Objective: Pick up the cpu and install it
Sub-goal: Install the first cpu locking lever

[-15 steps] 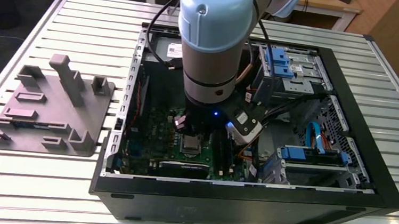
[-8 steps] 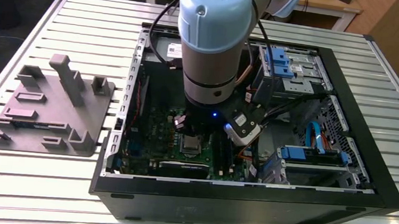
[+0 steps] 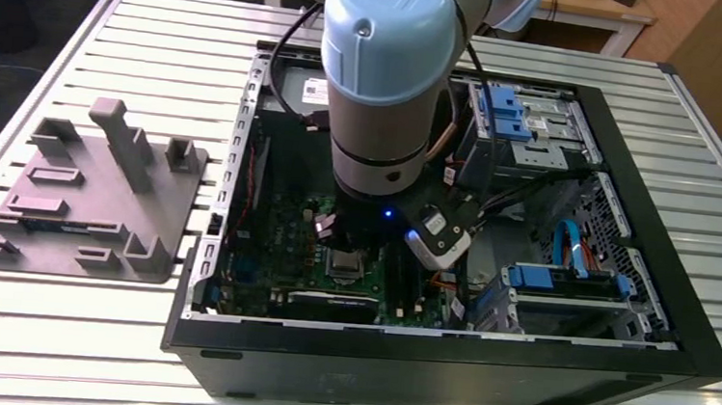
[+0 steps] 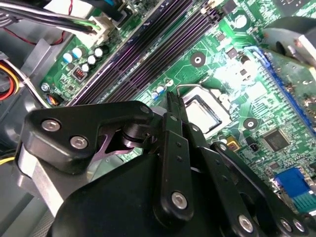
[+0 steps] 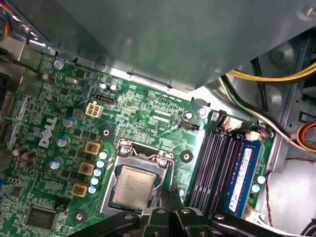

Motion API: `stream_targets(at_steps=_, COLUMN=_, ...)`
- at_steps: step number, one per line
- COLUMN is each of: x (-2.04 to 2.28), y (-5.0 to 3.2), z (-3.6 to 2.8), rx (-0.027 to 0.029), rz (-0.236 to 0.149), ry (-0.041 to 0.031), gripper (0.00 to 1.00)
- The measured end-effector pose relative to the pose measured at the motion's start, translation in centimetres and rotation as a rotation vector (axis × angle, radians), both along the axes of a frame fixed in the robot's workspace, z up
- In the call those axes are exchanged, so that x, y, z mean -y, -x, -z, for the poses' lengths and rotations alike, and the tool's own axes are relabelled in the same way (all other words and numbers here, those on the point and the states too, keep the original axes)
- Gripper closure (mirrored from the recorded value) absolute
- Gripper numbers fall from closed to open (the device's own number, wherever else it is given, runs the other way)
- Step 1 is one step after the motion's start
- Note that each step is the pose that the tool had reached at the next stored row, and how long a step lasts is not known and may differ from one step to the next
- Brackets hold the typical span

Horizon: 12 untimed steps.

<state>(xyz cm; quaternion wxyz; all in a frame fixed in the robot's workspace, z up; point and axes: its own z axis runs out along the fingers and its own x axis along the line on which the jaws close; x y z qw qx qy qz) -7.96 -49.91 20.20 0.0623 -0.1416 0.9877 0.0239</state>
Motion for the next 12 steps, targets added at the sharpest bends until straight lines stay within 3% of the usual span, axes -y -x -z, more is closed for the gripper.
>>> stream_targets(at_steps=12, x=0.32, y=0.00, z=1.04, rx=0.0001, rz=0.000, ry=0.0000, gripper=0.90)
